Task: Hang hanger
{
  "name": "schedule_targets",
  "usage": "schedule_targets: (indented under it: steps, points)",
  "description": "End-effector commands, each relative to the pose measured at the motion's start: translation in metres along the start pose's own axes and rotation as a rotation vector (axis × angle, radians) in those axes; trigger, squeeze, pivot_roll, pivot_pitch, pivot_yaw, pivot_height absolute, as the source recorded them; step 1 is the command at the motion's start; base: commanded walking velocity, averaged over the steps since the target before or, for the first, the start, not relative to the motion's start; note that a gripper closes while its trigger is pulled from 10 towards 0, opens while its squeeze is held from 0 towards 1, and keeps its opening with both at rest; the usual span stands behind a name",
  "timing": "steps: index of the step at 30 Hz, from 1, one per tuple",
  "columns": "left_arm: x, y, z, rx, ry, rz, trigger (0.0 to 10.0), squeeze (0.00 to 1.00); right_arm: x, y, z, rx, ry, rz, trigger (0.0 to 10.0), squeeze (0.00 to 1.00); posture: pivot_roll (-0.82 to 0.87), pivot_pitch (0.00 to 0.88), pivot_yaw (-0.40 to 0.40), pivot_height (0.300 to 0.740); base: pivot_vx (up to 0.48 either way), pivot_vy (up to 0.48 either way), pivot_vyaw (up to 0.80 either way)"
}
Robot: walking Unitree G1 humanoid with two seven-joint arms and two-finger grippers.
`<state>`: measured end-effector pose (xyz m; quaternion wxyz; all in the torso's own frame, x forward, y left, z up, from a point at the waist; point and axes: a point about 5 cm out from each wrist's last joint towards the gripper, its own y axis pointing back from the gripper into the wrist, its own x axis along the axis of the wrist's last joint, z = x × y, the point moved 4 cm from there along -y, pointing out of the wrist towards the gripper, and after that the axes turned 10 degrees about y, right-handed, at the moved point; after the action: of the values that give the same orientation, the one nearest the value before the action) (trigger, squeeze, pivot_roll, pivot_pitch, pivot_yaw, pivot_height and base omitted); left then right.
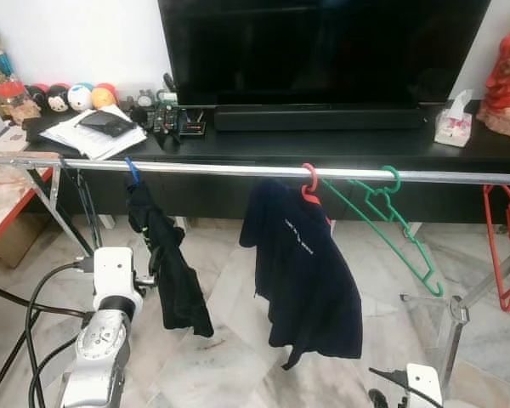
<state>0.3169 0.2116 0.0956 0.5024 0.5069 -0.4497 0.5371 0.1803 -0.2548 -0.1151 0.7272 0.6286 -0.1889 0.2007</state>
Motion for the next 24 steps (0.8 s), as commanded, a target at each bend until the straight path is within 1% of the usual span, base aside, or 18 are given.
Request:
schedule_targets:
  steps: [1, 3, 6, 24]
  points:
    - [-0.0062, 0.0007, -0.0067, 0.029, -0.011, -0.034, 10.0, 0.0, 0.0033, -0.0004, 0.0031, -0.003, 0.046, -0.009, 10.0, 0.0, -0.08, 0.0, 0.039, 0.74, 0.266, 0.0, 0.8]
    - [-0.0074, 0.0008, -0.0081, 0.041, -0.009, -0.038, 10.0, 0.0, 0.0028, -0.0005, 0.0017, 0.006, 0.014, -0.008, 10.0, 0.0, -0.08, 0.001, 0.038, 0.74, 0.283, 0.0, 0.28]
    - [-0.007, 0.0005, -0.0084, 0.041, -0.007, -0.037, 10.0, 0.0, 0.003, -0.0005, 0.0014, 0.007, 0.003, -0.006, 10.0, 0.0, -0.08, 0.002, 0.038, 0.74, 0.287, 0.0, 0.0]
    - [-0.0078, 0.0002, -0.0085, 0.042, -0.002, -0.043, 10.0, 0.0, 0.0046, -0.0007, 0.0021, 0.013, 0.029, -0.007, 10.0, 0.0, -0.08, 0.009, 0.035, 0.74, 0.289, 0.0, 0.0]
